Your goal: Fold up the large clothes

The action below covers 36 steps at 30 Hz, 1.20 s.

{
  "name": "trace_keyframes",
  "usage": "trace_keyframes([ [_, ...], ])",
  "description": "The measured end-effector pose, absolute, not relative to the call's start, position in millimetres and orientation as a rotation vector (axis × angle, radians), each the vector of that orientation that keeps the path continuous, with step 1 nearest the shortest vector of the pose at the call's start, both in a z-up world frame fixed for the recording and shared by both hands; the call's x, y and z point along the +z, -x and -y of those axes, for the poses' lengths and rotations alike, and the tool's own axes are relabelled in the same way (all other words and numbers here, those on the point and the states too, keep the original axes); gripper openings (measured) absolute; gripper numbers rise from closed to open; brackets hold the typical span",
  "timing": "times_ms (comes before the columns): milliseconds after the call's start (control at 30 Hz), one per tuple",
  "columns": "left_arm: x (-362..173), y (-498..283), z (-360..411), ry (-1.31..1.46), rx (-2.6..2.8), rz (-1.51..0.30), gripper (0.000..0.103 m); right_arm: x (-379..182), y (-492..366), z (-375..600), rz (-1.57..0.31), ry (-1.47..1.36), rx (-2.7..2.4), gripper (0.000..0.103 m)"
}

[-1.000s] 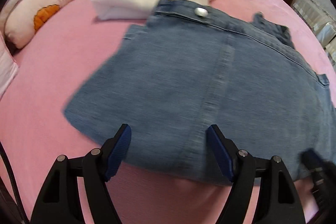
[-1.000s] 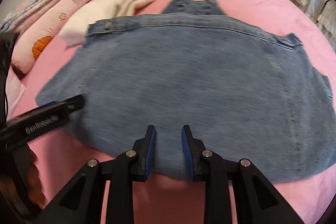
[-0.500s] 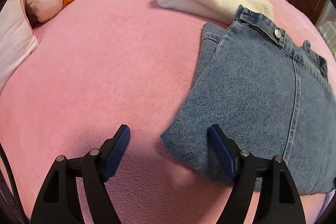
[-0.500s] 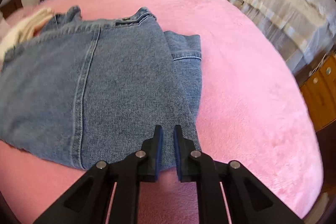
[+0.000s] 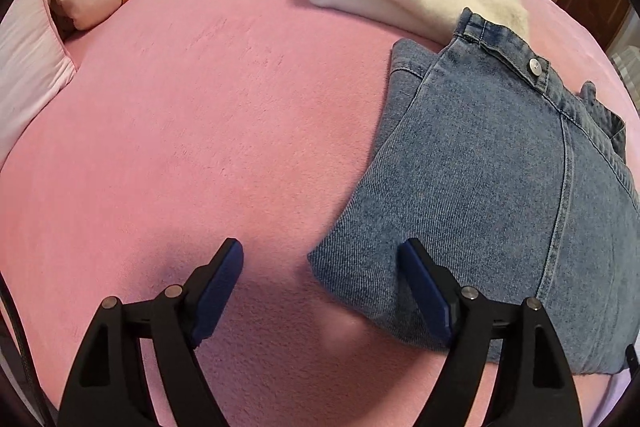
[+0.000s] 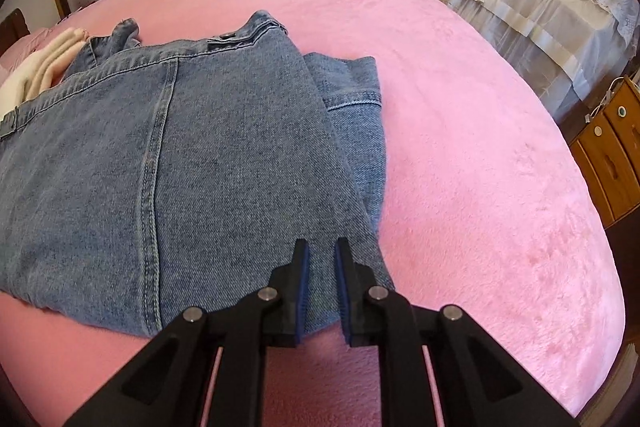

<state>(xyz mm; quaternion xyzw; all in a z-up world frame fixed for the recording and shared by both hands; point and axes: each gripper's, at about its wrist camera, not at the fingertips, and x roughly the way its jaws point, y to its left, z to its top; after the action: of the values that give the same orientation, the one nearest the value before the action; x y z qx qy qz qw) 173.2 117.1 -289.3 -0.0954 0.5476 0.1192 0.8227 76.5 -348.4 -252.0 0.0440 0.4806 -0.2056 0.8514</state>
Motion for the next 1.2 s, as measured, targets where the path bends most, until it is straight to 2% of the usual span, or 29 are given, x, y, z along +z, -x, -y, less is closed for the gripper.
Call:
trace_keyframes([
  [67,-286.8,-175.0,-116.4,0.204,0.267,-1.201,0.08,-250.3,-79.1,348.5,-1.029,-0.106,-0.43,0.016],
  [167,-282.5,-178.3,-116.5,0.226,0.276,-1.253,0.08,-247.2,-82.7,346.3,-1.056,-0.139,-0.41,0.032],
  [233,-278.9,-181.2,-116.0,0.229,0.286,-1.29,0.08,-245.0,-86.7,340.8,-1.077,-0.142,-0.402,0.048],
  [300,-276.4,-184.9,-113.6,0.211,0.3,-1.336,0.08,-243.3,-91.8,332.6,-1.107,-0.123,-0.412,0.054],
  [567,-254.0,-186.0,-103.3,0.248,0.235,-1.389,0.08,-231.1,-105.8,298.9,-1.19,-0.12,-0.421,0.056],
  [833,-257.6,-146.6,-100.0,0.48,0.146,-1.393,0.08,-213.4,-114.2,229.0,-1.102,-0.031,-0.283,0.056],
  [1067,-278.6,-112.3,-95.4,0.724,0.01,-1.334,0.08,-205.9,-114.1,172.8,-0.993,0.016,-0.172,0.056],
  [1200,-297.6,-111.3,-97.0,0.851,-0.097,-1.23,0.08,-208.2,-112.8,147.2,-0.949,0.033,-0.105,0.056],
])
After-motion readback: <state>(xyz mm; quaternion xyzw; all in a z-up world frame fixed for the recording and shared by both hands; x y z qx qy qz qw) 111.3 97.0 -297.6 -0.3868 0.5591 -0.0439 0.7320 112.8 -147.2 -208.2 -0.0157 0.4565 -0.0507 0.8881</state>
